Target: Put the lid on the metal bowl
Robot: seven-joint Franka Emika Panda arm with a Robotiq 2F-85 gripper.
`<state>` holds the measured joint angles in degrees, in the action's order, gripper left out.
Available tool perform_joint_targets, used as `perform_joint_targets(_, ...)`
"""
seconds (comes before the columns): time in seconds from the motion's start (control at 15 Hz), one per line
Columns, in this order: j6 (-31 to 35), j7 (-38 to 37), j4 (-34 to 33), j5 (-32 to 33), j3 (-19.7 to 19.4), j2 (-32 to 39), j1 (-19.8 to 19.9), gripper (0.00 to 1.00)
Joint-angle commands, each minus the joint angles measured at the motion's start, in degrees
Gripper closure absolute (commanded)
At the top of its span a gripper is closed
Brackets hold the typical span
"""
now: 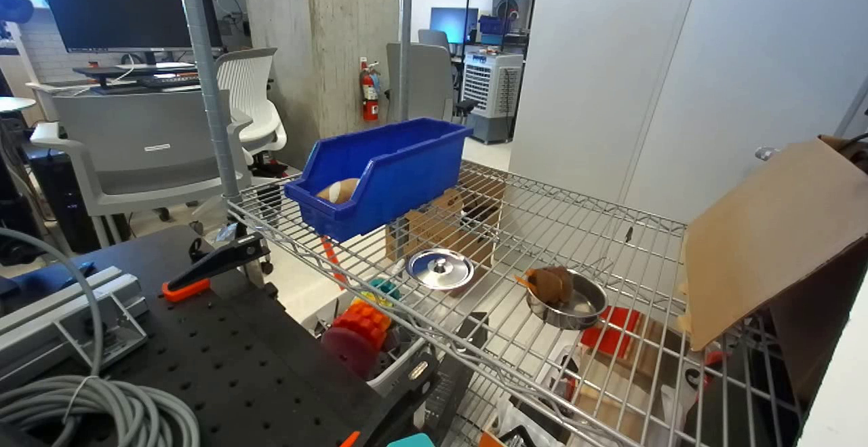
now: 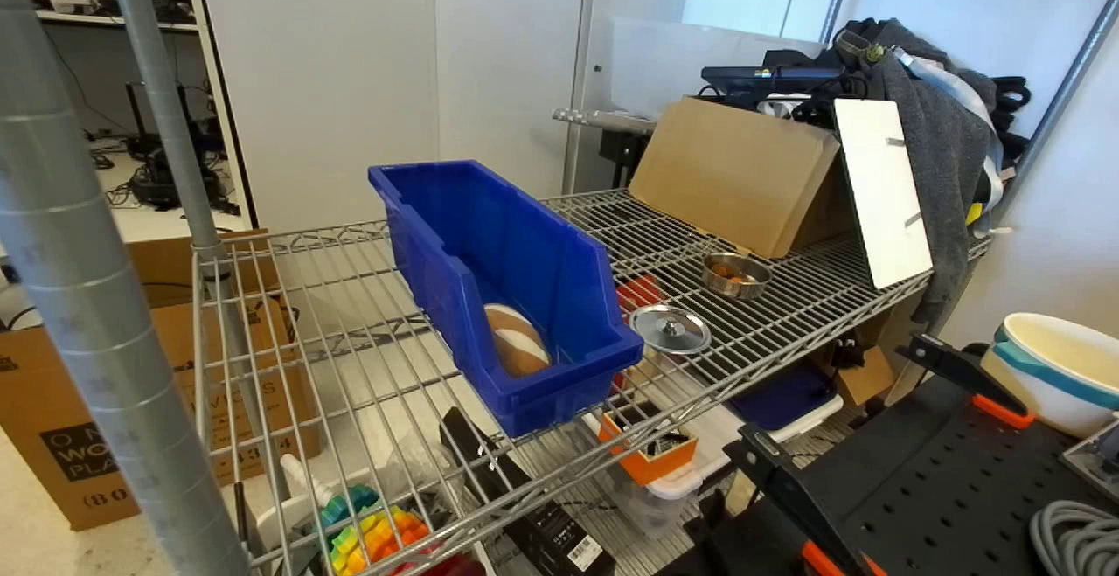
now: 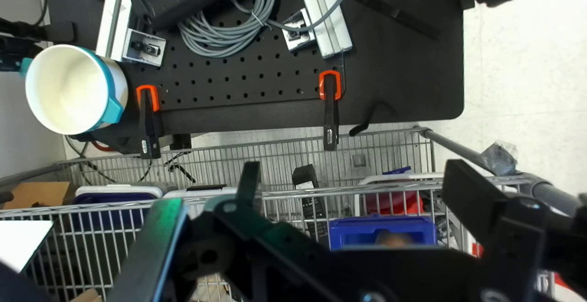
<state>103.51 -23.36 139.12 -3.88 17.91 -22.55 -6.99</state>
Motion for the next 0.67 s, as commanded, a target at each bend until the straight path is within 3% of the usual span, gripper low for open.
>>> perform_joint_targets(0.0,9.1,0.9,0.5,2.6,-3.3,6.0,2.2,0.00)
perform_joint_targets(0.27,27.2,-1.1,1.2,5.3,-7.8,15.8,6.0,0.00)
perform_joint_targets(0.6,45.8,-2.9,-3.4,6.3,-14.1,32.3,7.9,0.00)
